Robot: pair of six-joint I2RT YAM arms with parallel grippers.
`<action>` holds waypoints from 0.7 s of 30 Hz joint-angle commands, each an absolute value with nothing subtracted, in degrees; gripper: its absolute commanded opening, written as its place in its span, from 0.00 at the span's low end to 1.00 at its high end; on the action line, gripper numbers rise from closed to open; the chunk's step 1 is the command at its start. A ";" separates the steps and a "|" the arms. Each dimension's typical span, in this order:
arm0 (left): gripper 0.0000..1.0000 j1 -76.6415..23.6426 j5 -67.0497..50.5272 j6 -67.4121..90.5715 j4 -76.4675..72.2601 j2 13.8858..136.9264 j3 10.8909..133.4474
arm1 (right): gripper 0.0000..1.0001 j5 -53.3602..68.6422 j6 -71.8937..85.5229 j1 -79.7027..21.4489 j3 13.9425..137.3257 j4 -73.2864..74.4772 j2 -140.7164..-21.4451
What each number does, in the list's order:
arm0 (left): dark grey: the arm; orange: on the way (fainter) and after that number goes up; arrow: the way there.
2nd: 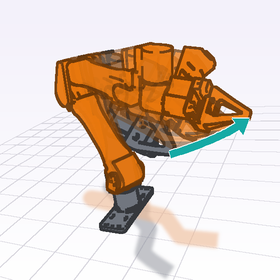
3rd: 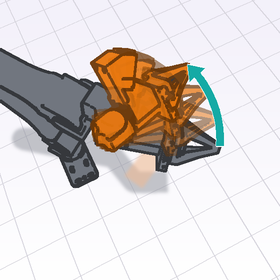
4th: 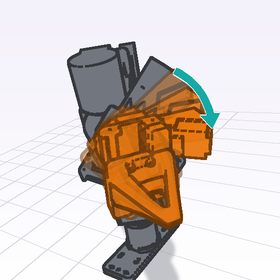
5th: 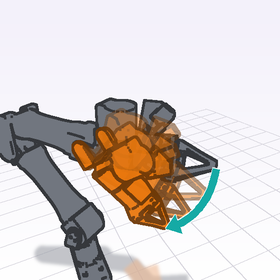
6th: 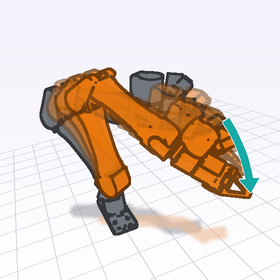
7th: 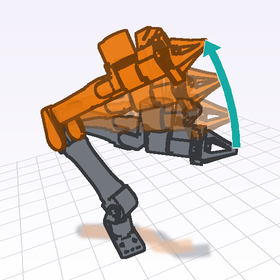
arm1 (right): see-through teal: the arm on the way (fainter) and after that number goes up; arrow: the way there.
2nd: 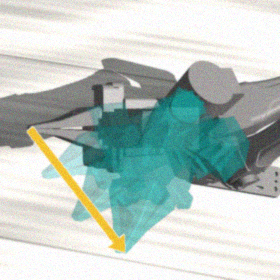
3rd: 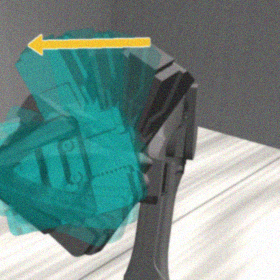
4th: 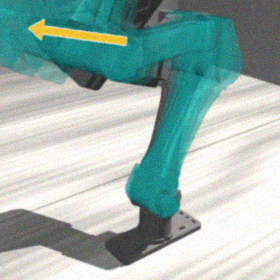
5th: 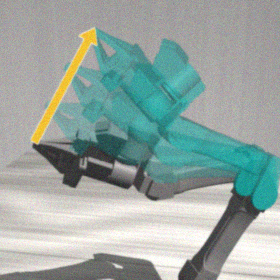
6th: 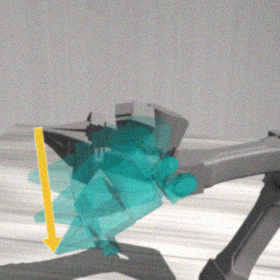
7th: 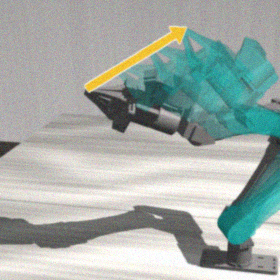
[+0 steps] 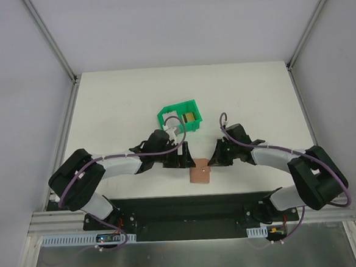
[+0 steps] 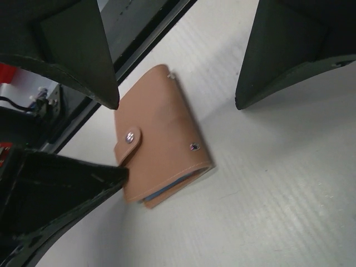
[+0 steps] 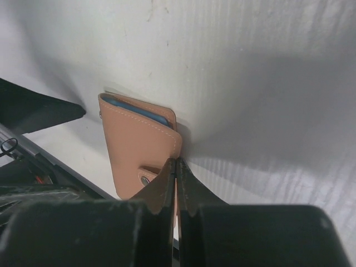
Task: Put the credit cards into the card holder
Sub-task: Move the card holder to the center of the board, then open the card holder at the center of the board.
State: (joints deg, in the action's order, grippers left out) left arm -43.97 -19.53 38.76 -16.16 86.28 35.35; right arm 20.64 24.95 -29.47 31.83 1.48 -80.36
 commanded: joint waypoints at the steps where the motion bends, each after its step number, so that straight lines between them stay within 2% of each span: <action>1: 0.83 -44.74 -23.20 43.94 -22.41 91.40 36.03 | 0.01 21.00 30.67 -31.38 29.10 -8.25 -79.71; 14: 0.66 -44.74 -27.69 48.25 -31.11 95.72 33.31 | 0.02 22.59 30.59 -32.70 29.09 -12.22 -86.31; 21: 0.45 -44.65 -27.60 46.58 -31.64 92.38 33.57 | 0.05 21.44 29.71 -32.78 29.44 -10.72 -87.10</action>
State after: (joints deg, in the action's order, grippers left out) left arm -43.44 -24.91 46.89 -30.59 94.11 34.00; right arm 22.98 30.06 -31.55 29.28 -11.35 -84.71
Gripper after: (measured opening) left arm 0.495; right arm 0.041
